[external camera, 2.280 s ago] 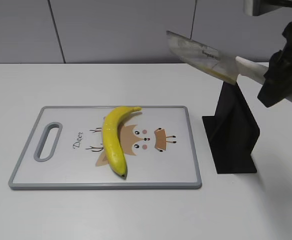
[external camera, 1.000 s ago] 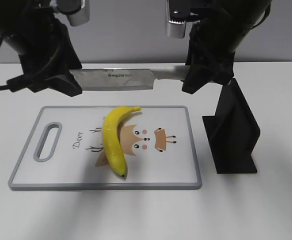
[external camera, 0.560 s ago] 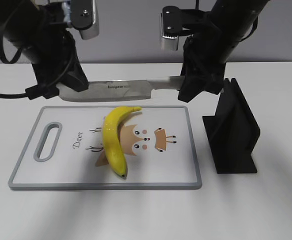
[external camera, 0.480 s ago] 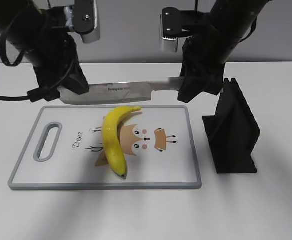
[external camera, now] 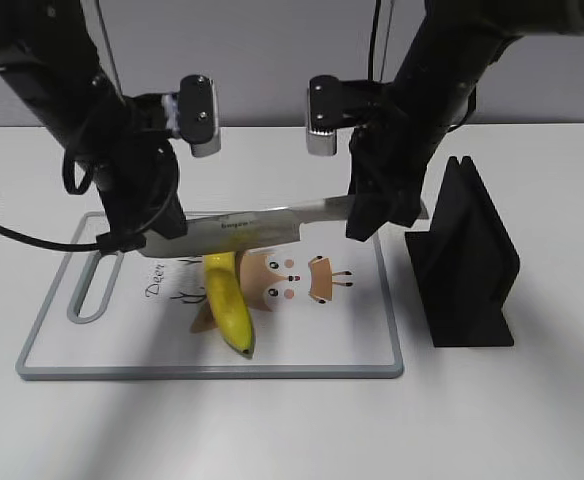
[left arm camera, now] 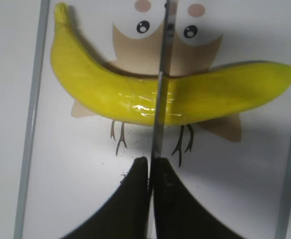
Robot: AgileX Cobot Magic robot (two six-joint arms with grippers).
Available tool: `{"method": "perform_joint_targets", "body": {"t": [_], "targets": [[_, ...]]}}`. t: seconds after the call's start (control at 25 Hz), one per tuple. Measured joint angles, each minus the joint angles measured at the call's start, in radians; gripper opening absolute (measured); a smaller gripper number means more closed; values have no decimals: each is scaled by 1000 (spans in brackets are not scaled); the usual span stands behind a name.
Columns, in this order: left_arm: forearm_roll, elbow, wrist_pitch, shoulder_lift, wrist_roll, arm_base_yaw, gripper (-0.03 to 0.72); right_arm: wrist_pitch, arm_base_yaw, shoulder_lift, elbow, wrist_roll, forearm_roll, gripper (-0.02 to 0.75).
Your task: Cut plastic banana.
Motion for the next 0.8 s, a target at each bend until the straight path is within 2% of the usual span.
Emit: {"method": "perform_joint_targets", "body": {"t": [0.24,0.8], "targets": [[0,19,-86,53,6,6,12,-60,0,96,-4,-7,-11,177],[-45,9,-80,74,13,8,16,-62,-3,129,-6,-8,-37,178]]}}
